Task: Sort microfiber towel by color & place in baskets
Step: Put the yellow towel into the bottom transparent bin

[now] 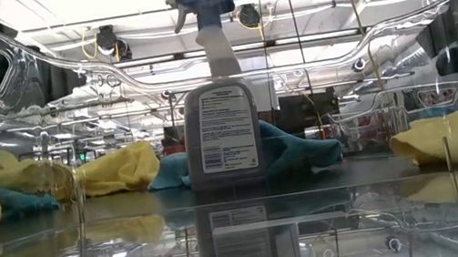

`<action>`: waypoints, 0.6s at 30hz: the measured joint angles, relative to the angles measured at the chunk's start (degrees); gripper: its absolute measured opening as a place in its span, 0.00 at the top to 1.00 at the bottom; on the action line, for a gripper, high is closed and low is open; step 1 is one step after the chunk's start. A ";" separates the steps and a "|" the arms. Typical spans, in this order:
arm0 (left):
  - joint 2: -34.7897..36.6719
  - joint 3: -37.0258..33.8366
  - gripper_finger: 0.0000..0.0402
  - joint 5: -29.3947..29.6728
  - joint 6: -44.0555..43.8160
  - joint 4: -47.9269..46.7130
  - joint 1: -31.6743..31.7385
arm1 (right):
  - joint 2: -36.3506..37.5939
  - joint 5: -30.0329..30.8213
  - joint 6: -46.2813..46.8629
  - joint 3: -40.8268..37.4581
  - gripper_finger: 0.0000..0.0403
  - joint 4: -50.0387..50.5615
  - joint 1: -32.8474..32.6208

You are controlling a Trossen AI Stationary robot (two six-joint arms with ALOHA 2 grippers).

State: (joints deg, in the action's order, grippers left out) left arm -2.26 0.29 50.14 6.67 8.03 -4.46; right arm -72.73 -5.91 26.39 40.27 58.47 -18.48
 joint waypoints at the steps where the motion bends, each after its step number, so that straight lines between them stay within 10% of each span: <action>1: 0.00 -0.01 0.16 0.00 0.01 0.00 0.00 | 0.20 0.00 0.00 0.06 0.87 -0.03 0.00; 18: -0.01 0.00 0.16 -0.01 0.01 0.00 0.00 | 8.97 7.04 0.48 15.93 0.99 1.52 0.00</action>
State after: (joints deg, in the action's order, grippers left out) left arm -2.27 0.29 50.14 6.68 8.03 -4.46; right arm -63.76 1.13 26.87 56.20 59.98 -18.48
